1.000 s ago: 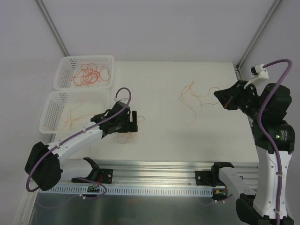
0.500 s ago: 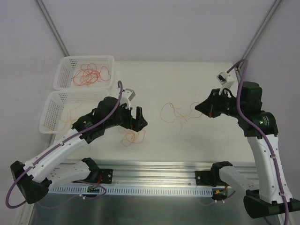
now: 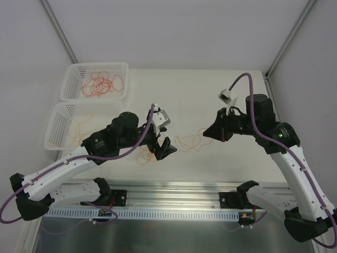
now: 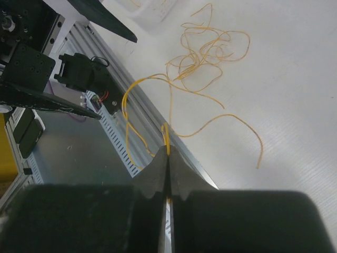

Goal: Untangle the cables

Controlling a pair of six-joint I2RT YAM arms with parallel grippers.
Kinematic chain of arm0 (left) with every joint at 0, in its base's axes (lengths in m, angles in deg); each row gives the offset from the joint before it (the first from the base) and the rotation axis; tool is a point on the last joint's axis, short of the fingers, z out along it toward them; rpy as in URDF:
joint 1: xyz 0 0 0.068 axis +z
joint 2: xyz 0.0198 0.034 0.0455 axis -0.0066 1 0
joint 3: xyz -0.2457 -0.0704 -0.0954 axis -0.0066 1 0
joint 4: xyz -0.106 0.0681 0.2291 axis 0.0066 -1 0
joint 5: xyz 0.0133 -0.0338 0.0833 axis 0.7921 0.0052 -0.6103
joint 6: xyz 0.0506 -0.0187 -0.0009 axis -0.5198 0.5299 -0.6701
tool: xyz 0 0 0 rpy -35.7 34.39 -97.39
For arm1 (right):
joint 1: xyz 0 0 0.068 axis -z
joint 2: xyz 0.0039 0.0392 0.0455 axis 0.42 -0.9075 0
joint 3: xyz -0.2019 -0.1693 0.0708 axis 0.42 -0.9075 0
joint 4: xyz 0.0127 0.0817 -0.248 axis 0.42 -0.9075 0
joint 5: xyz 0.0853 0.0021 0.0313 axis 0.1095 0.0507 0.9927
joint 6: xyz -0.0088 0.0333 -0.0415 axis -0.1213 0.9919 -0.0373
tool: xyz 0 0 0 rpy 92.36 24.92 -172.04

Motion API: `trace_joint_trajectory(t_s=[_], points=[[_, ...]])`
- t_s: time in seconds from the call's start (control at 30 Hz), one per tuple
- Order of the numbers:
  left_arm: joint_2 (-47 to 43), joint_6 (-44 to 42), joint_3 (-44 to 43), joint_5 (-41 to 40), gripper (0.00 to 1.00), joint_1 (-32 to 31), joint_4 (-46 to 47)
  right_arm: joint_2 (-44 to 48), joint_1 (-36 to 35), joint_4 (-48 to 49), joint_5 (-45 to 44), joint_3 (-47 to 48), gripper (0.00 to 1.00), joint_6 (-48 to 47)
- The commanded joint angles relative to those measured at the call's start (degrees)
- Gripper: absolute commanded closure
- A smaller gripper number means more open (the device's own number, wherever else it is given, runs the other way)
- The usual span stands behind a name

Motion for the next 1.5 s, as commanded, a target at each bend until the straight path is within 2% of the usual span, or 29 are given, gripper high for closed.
trace_joint_trajectory(t_s=[0.0,0.17,0.3,0.5,0.6,0.63,0.7,0.73,0.83,0.87,1.07,1.13,1.17,1.27,1.33,1.37,1.47], points=[[2.51,-7.9,-3.37,1.68,0.01,-3.08,4.35,-0.35,-2.88,3.74,1.74,-0.28,0.99,0.39],[4.98,-13.54,-3.99,3.43,0.01,-6.25,6.03,-0.26,-5.18,5.58,1.56,-1.25,0.99,1.97],[6.12,-13.99,-3.64,7.21,0.01,-7.49,6.29,-0.26,-6.5,6.38,1.04,-1.6,0.99,2.5],[8.15,-12.05,-1.89,10.2,0.08,-8.28,6.29,-0.08,-7.11,6.99,0.86,-1.6,0.99,3.03],[9.29,-11.61,-1.18,10.02,0.21,-8.63,6.21,0.09,-7.29,7.35,1.03,-1.6,0.99,3.47],[9.55,-11.53,-1.27,10.03,0.34,-8.72,6.29,0.09,-7.2,7.52,1.03,-1.69,0.99,3.47],[10.34,-10.91,-1.53,9.85,0.5,-8.72,6.2,0.09,-7.2,7.78,0.77,-1.86,0.99,3.65],[10.61,-10.82,-1.79,9.94,0.7,-8.72,6.29,0.18,-7.2,7.79,0.68,-1.95,0.99,3.74],[10.61,-10.38,-2.32,9.68,0.96,-8.8,6.21,0.35,-7.2,7.79,-0.81,-2.57,0.99,3.91],[10.61,-10.21,-2.32,9.33,1.0,-8.72,6.29,0.53,-7.2,7.87,-1.16,-2.74,0.99,3.91],[9.73,-8.71,-1.62,5.29,1.0,-8.72,6.21,1.76,-7.29,8.14,-4.94,-3.45,0.96,4.53],[9.56,-7.32,-1.1,1.27,1.0,-8.63,6.29,2.72,-7.2,8.05,-7.65,-3.62,0.89,4.53],[9.47,-6.87,-1.01,-0.24,1.0,-8.54,6.29,3.16,-7.2,8.05,-8.71,-3.71,0.71,4.61],[8.94,-4.59,-0.92,-4.46,1.0,-6.8,6.29,5.01,-7.2,7.87,-13.02,-4.32,0.43,4.44],[8.42,-2.4,-1.27,-5.61,1.0,-5.3,6.2,6.67,-7.11,7.79,-16.09,-4.68,0.3,4.35],[8.24,-1.6,-1.53,-7.62,1.0,-3.2,6.29,7.29,-7.2,7.52,-17.06,-5.03,0.19,4.26],[6.92,1.99,-2.5,-11.15,1.0,0.5,6.2,8.96,-7.29,7.08,-20.41,-5.82,0.04,4.0]])
